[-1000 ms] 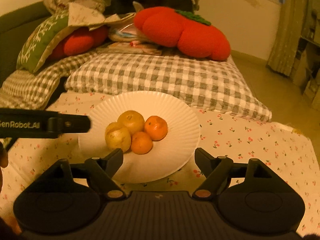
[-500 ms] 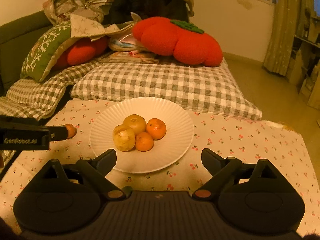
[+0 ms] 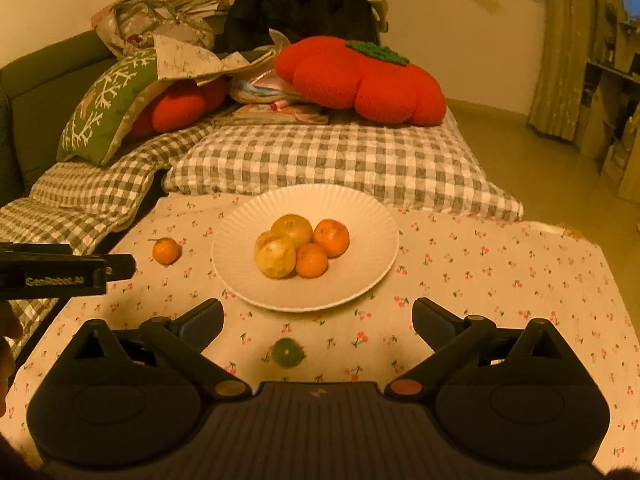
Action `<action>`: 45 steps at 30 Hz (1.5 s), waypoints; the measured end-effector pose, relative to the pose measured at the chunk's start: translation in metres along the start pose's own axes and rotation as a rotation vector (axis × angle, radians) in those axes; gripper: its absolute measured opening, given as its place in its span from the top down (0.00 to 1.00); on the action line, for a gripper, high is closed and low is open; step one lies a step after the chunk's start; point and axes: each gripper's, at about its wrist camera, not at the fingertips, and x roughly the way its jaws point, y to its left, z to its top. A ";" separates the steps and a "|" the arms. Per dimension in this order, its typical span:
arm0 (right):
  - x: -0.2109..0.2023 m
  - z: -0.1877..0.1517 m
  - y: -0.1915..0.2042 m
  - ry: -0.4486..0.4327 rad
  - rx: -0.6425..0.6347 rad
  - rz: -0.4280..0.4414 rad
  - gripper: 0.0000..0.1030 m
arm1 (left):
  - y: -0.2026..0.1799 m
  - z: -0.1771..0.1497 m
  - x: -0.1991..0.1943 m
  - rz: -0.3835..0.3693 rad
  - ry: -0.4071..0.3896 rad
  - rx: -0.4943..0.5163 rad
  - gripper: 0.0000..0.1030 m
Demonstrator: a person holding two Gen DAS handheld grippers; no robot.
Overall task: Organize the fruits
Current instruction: 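Open both tools and withdraw them from the plate, then close the right tool on a reddish tangerine while the left tool approaches another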
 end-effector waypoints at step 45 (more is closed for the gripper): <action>0.014 -0.047 0.042 0.225 -0.051 0.216 0.27 | 0.032 -0.089 -0.039 0.067 0.180 -0.087 0.35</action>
